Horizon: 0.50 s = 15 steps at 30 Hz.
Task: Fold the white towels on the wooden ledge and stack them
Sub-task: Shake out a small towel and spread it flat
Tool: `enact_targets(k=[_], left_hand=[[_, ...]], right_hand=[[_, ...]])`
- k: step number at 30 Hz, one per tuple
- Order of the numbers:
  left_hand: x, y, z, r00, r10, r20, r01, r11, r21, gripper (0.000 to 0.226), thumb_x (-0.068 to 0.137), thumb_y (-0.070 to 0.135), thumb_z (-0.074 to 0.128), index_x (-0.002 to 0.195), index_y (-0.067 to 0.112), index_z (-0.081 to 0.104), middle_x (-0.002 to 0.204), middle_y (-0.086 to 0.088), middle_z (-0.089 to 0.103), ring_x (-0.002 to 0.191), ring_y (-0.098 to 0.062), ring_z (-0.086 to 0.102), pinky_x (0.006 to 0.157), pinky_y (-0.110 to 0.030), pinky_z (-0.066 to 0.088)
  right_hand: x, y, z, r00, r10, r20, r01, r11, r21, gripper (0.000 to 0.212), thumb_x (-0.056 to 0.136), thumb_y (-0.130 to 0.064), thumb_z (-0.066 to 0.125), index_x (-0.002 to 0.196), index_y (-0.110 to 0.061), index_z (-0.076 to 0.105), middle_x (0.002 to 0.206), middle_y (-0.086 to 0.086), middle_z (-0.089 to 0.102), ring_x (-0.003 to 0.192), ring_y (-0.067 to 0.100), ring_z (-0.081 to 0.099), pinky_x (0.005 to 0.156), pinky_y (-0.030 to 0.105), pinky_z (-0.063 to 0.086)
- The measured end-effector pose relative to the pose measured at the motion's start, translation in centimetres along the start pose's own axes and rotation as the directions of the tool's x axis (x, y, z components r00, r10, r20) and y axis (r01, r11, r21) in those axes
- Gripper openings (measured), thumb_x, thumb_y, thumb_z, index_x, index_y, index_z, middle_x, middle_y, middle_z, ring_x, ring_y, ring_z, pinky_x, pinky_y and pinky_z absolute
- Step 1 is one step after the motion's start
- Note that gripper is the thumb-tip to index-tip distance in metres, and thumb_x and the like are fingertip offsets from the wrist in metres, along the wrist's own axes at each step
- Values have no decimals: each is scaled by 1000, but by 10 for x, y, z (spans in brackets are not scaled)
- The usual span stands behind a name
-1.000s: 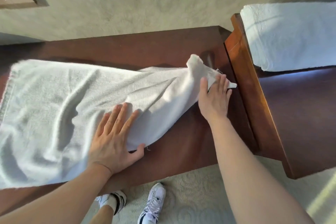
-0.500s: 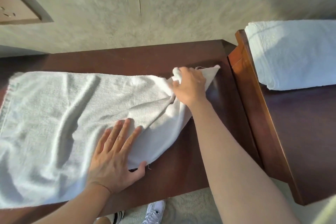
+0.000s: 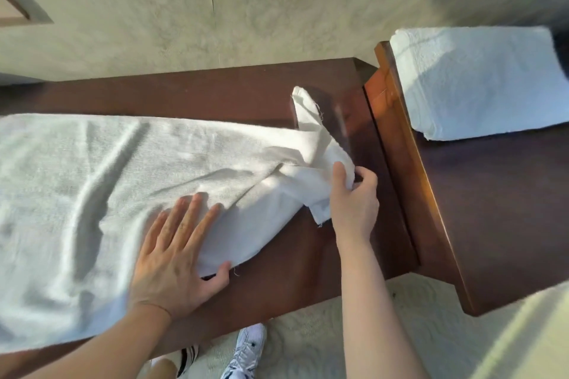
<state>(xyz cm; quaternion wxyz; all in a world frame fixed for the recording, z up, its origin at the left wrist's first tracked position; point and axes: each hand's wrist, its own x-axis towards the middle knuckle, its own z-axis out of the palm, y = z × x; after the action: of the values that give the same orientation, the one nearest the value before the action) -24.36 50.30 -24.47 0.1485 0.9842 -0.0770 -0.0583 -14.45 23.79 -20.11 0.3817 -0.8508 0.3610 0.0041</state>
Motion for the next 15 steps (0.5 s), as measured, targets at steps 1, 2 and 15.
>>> enact_targets(k=[1,2,15], left_hand=[[0,0,0,1000,-1,0,1,1000,1,94,74,65,54,158,26,32,167,-2,24,155,-27,19,123,-53,21],[0,0,0,1000,-2,1,2,1000,2,94,75,65,53,158,27,32,167,-2,24,155,-26,18,123,-53,21],[11,8,-21,995,-8,-99,-7,989,-151,55,84,55,50,126,24,69,138,-3,56,130,-33,51,104,-52,39]], right_hand=[[0,0,-1,997,-68,43,68,998,-5,59,88,-65,52,123,-17,55,115,3,62,112,29,59,95,46,51],[0,-1,-2,988,-124,91,127,992,-21,52,85,-62,54,114,-19,55,109,0,60,108,26,58,94,48,51],[-7,24,40,844,-532,-72,474,801,-366,25,79,-4,69,102,-4,58,75,13,61,67,36,56,67,41,43]])
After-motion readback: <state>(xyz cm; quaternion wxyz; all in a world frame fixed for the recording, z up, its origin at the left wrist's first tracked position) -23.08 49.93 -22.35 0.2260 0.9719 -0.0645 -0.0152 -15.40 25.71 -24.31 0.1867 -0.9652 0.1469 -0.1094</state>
